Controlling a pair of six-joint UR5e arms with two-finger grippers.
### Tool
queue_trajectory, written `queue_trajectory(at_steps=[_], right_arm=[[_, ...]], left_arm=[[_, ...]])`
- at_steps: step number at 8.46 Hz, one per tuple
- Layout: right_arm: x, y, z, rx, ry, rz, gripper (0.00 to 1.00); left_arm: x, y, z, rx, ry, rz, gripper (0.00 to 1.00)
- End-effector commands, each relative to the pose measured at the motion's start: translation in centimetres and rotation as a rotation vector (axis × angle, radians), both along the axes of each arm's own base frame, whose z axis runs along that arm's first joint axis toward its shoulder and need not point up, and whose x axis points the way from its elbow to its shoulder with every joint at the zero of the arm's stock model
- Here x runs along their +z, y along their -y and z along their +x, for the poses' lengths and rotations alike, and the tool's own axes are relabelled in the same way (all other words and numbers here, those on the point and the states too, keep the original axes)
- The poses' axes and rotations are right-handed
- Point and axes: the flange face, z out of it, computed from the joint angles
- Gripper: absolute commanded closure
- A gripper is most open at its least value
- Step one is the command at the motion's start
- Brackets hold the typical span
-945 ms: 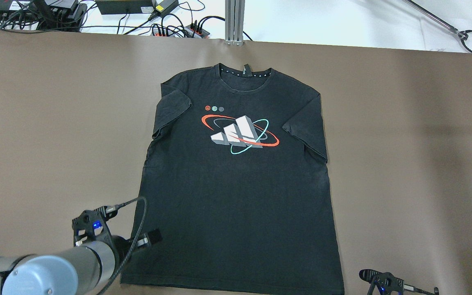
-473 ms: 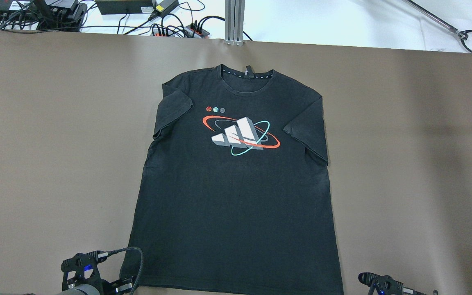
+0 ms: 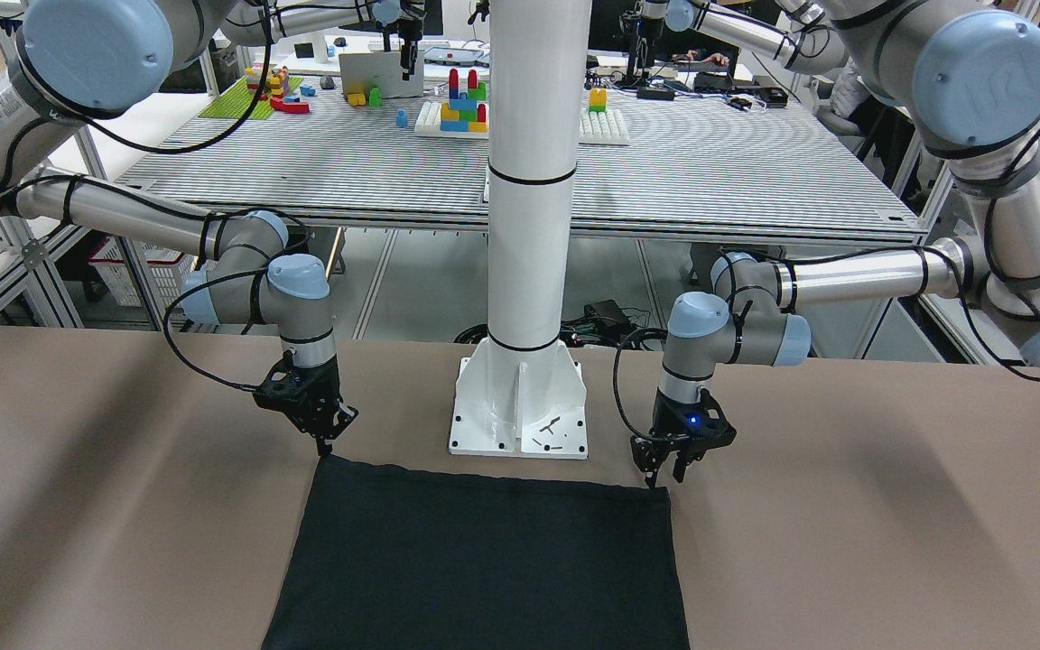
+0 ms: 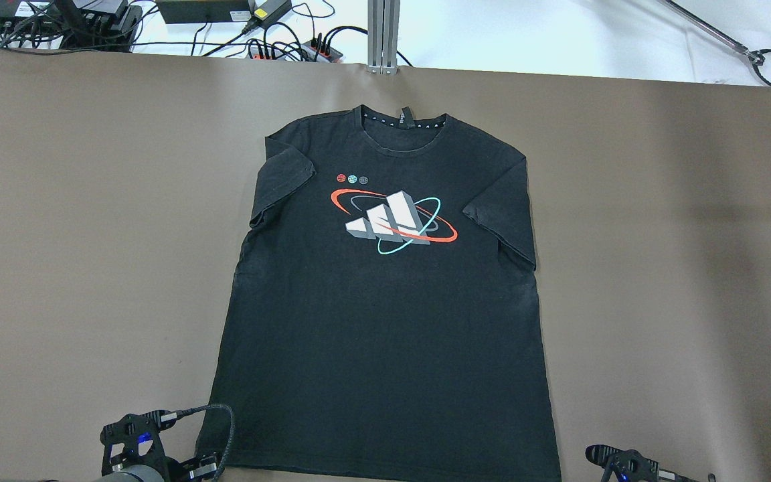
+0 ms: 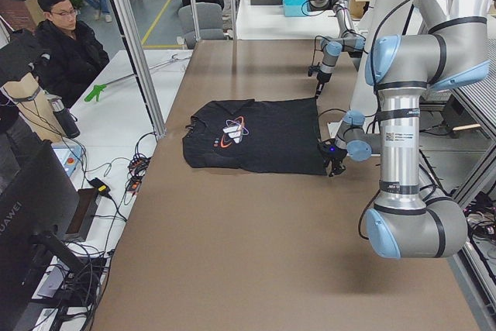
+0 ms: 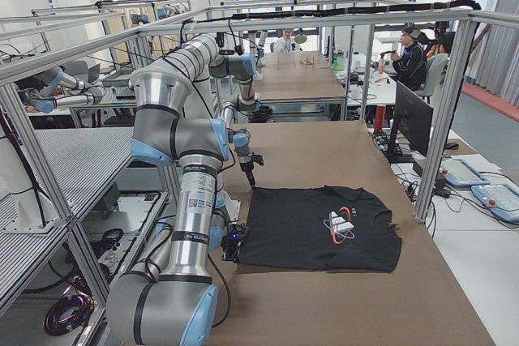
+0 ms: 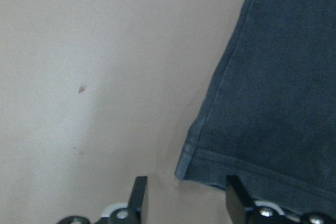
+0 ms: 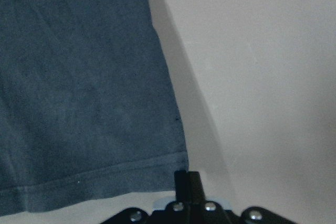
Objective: Fold clothes
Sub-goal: 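Grasp the two hem corners nearest the robot with both grippers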
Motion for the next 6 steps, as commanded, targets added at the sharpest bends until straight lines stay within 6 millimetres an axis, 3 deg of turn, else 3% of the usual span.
queue_trajectory(at_steps=[1,3,6], right_arm=[[0.0,0.03,0.01,0.002,0.0,0.001,1.0],[-0.08,0.04,0.04,0.002,0.002,0.001,1.0],[-0.08,0.05,0.04,0.002,0.001,0.003,1.0]], left_arm=[[0.3,0.04,0.19,-0.003,0.005,0.001,0.43],[0.84,0.0,0.75,-0.003,0.017,0.002,0.49],[0.75,0.01,0.97,-0.003,0.016,0.002,0.71]])
